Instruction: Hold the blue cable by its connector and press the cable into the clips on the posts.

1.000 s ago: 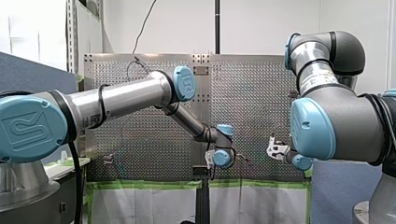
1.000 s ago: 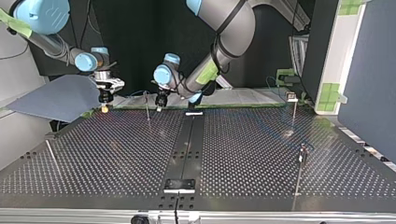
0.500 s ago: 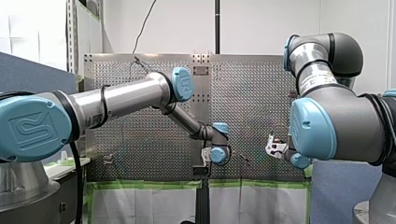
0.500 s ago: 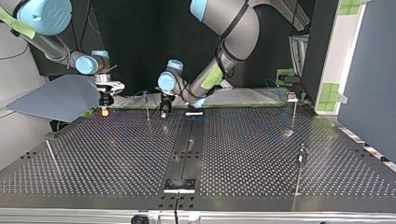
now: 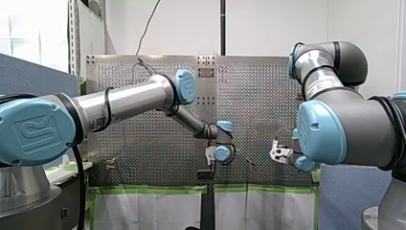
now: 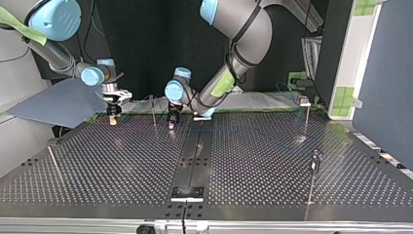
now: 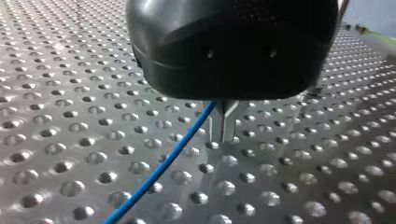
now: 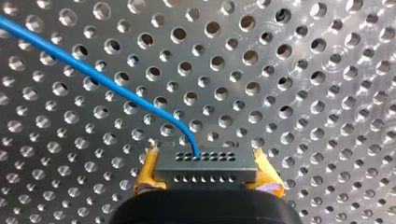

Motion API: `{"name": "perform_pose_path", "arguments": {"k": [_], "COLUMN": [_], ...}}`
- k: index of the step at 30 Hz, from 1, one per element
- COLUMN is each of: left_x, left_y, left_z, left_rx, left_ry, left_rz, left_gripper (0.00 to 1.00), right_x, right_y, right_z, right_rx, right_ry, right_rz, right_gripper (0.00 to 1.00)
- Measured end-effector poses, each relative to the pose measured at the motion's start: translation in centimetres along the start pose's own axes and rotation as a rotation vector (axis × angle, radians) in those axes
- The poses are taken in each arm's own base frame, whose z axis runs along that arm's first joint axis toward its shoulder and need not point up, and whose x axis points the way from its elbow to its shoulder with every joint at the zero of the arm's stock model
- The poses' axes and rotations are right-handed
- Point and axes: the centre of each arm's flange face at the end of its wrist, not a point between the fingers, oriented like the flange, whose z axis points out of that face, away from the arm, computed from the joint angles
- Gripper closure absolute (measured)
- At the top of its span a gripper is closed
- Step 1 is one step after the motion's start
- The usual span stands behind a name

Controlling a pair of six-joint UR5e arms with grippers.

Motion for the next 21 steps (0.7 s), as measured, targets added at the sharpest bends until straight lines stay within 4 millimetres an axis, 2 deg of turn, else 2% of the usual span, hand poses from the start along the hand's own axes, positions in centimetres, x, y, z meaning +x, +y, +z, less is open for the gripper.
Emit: {"name": "perform_pose_path", "arguments": {"k": [8, 21], "left_x": [2.1, 3.1], "left_y": [0.5, 0.7], "left_z": [-1.5, -2.2], "left_rx": [-0.018, -0.017], "left_ry": [0.044, 0.061], "left_rz": [0.048, 0.079], "left_gripper": [1.0, 1.0], "right_x": [0.0, -0.2], "right_y": [-0.1, -0.7], "right_z": [0.2, 0.1], "right_rx": [-0.001, 0.006], "right_ry": [-0.01, -0.022], "right_rz": [0.001, 0.003], "right_gripper": [1.0, 1.0]}}
